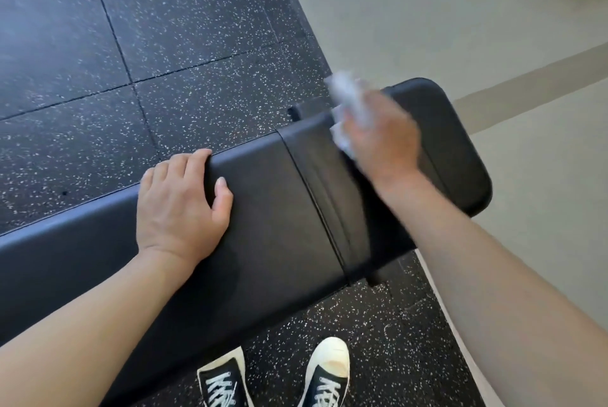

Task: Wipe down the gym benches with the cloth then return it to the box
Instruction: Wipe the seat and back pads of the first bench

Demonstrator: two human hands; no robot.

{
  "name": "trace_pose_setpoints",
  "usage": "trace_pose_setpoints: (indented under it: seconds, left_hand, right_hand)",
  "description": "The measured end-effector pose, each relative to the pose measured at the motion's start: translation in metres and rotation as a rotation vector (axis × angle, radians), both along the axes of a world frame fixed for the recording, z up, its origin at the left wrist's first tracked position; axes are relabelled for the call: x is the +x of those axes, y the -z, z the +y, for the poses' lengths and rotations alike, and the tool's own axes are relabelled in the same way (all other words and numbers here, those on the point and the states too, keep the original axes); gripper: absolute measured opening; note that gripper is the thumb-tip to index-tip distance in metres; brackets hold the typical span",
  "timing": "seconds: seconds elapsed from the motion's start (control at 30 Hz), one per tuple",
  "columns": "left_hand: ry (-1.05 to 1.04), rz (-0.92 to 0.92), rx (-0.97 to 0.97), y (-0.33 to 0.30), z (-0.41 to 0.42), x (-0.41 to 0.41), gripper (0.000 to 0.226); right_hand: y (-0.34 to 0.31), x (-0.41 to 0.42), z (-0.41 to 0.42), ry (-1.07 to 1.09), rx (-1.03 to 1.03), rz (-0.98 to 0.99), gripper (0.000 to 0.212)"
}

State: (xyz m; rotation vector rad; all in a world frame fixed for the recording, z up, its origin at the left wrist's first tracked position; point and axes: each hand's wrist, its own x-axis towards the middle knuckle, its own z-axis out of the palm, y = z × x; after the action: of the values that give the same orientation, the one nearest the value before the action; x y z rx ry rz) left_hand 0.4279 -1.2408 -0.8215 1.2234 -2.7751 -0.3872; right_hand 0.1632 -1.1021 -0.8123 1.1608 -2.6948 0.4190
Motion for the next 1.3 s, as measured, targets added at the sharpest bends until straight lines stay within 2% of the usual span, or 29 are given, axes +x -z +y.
trace_pose_setpoints:
  seconds: [0.07,0.13,0.2,0.3,0.37,0.4,0.47,0.5,0.6,0.67,0.7,0.8,0.9,0.97,1.03,1.13,1.23,1.3]
  left_hand:
    - [0.001,0.012,0.004,0.001,0.000,0.001,0.057]
    - [0.001,0.017,-0.002,0.004,-0.001,0.002,0.057]
    - [-0.001,0.027,-0.002,0.004,-0.001,0.003,0.057]
    - [0.005,0.014,0.012,0.003,-0.001,0.002,0.057]
    - [0.007,0.011,0.006,0.002,-0.001,0.002,0.057]
    - [0.006,0.012,-0.003,0.002,0.000,0.002,0.057]
    - [-0.001,0.019,-0.012,0.002,0.000,0.001,0.057]
    - [-0.003,0.021,-0.011,0.003,-0.001,0.001,0.057]
    - [-0.001,0.020,-0.011,0.005,0.000,0.001,0.056]
    - [-0.004,0.019,-0.016,0.004,0.000,0.001,0.056]
    - [-0.003,0.017,-0.019,0.004,0.001,0.001,0.056]
    - [-0.003,-0.008,-0.023,0.001,0.001,0.000,0.054]
    - [-0.024,-0.028,-0.020,-0.003,0.004,-0.002,0.042]
    - [-0.038,-0.018,-0.018,-0.003,0.004,-0.001,0.036]
    - [-0.008,-0.010,-0.019,-0.002,0.002,0.000,0.045]
    - [0.002,0.018,-0.023,0.001,0.001,0.001,0.054]
    - [0.001,0.039,-0.020,0.005,0.000,0.001,0.054]
    - [0.009,0.021,-0.005,0.005,0.000,0.003,0.054]
  right_hand:
    - [0.000,-0.026,0.002,0.232,-0.163,-0.136,0.037]
    - [0.003,-0.006,-0.013,0.257,-0.169,-0.112,0.030]
    - [0.003,0.046,-0.031,0.119,-0.133,-0.110,0.033]
    - [0.001,0.115,-0.037,-0.247,-0.095,-0.101,0.031]
    - [-0.004,0.113,-0.029,-0.416,-0.076,-0.114,0.030]
    - [-0.007,0.098,-0.025,-0.430,-0.057,-0.069,0.029]
    - [-0.011,0.052,-0.014,-0.374,-0.073,0.061,0.025]
    - [-0.011,0.025,-0.007,-0.276,-0.100,0.061,0.023]
    - [-0.013,-0.036,0.013,0.138,-0.095,-0.119,0.026]
    - [-0.008,-0.034,0.010,0.226,-0.087,-0.136,0.027]
    - [-0.007,-0.018,0.000,0.201,-0.061,-0.101,0.029]
    - [-0.002,0.067,-0.039,-0.059,0.013,-0.048,0.049]
    - [-0.003,0.144,-0.059,-0.240,-0.106,-0.215,0.035]
    - [-0.007,0.148,-0.052,-0.327,-0.125,-0.228,0.031]
    - [-0.008,0.117,-0.027,-0.353,-0.043,-0.139,0.036]
    - [-0.008,0.050,0.025,-0.224,-0.022,-0.039,0.032]
    - [-0.009,0.011,0.060,0.026,-0.073,-0.090,0.027]
    - [-0.005,0.026,0.054,0.195,-0.107,-0.159,0.030]
